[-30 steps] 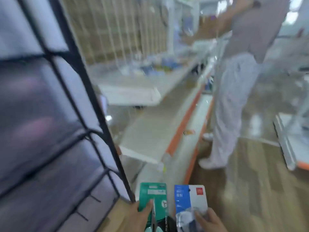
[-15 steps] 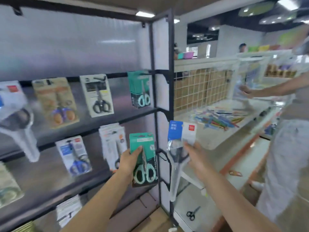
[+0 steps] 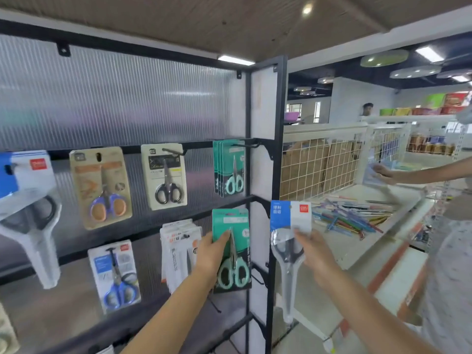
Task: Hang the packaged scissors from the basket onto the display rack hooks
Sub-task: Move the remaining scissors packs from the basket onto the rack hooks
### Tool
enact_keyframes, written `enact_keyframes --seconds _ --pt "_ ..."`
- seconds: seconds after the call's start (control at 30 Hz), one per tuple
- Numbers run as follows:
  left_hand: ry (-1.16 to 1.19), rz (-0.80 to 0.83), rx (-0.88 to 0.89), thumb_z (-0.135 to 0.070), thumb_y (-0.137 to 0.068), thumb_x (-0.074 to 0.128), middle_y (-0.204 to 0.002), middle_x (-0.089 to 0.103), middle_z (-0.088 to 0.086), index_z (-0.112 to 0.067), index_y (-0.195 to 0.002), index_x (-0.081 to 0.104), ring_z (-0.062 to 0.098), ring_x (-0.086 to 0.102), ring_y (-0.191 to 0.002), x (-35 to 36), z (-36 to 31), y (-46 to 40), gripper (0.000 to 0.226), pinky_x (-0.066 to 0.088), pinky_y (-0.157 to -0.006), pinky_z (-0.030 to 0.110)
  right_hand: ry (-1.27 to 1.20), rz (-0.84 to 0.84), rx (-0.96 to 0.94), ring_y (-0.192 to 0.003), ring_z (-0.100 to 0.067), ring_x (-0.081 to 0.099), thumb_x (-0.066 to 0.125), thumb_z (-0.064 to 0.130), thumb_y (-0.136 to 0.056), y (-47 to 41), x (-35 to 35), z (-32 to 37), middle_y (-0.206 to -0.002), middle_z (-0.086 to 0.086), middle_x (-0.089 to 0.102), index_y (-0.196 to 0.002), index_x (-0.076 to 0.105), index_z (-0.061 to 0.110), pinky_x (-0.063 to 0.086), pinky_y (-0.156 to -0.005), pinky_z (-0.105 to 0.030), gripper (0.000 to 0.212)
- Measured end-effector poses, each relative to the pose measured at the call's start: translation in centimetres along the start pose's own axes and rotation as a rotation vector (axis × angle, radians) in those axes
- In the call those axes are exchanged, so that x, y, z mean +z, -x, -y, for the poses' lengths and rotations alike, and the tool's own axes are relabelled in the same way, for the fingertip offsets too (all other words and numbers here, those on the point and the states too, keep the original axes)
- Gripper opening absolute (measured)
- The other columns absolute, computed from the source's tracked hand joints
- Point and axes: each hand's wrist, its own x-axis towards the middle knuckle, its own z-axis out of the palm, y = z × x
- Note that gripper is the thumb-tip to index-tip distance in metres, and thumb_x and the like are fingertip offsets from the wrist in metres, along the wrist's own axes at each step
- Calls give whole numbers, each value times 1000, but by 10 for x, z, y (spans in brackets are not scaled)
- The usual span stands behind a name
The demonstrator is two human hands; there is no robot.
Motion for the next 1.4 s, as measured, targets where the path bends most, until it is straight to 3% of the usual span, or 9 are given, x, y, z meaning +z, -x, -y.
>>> enact_keyframes --seconds 0.13,0.33,0.47,0.67,0.77,0.9,1.0,1.3,1.4 --pt "11 89 118 -14 -95 53 -86 67 -1 -10 -97 61 8 65 -71 32 -41 -26 9 51 -52 13 -1 0 -69 -91 -18 53 50 30 -95 -28 -5 33 -105 -5 58 -111 51 11 37 -84 -35 24" --pt "41 112 197 -16 -94 56 -90 69 3 -16 -88 63 25 68 -89 69 -79 -60 9 55 -83 41 -17 -59 -146 -102 -30 58 53 32 -94 -57 -2 66 -106 -12 61 -95 52 15 41 -98 -50 17" --pt "72 78 230 -18 -92 59 -83 65 4 -19 -77 61 27 61 -84 81 -92 -76 15 51 -88 53 0 -80 -168 -96 -30 60 52 32 -95 -66 -1 78 -103 -12 61 -95 53 14 43 -96 -53 19" --pt "43 70 262 -23 -91 59 -86 63 6 -19 -77 57 27 62 -84 87 -101 -92 15 51 -88 54 29 -92 -169 -96 -27 55 50 33 -96 -74 1 84 -107 -10 59 -106 52 9 40 -76 -38 26" --pt "49 70 273 -19 -94 57 -81 65 0 -20 -78 58 27 65 -83 89 -105 -96 16 55 -83 46 38 -75 -206 -90 -24 56 50 32 -96 -75 4 88 -101 -9 60 -107 51 9 43 -71 -37 25" --pt "69 63 293 -17 -94 55 -80 64 -2 -17 -78 58 22 64 -80 93 -105 -100 16 56 -78 39 31 -61 -199 -90 -24 61 50 32 -96 -78 8 86 -104 -10 63 -112 53 10 46 -91 -50 27" --pt "48 39 311 -16 -94 55 -78 63 -4 -17 -80 58 20 62 -79 97 -105 -103 15 55 -77 35 5 -67 -203 -104 -25 59 53 29 -94 -83 7 84 -111 -7 62 -112 56 14 40 -99 -55 24" --pt "20 -29 309 -15 -93 55 -68 57 -3 -20 -69 53 11 53 -61 105 -101 -108 25 49 -63 27 -12 -88 -169 -106 -30 59 55 31 -93 -92 1 81 -111 -9 63 -112 56 15 43 -96 -55 25" --pt "31 -45 268 -16 -94 54 -71 58 -4 -22 -70 53 17 59 -70 102 -97 -114 25 53 -76 36 -26 -84 -168 -106 -29 60 57 31 -92 -96 -1 79 -111 -8 64 -109 57 17 42 -98 -55 22"
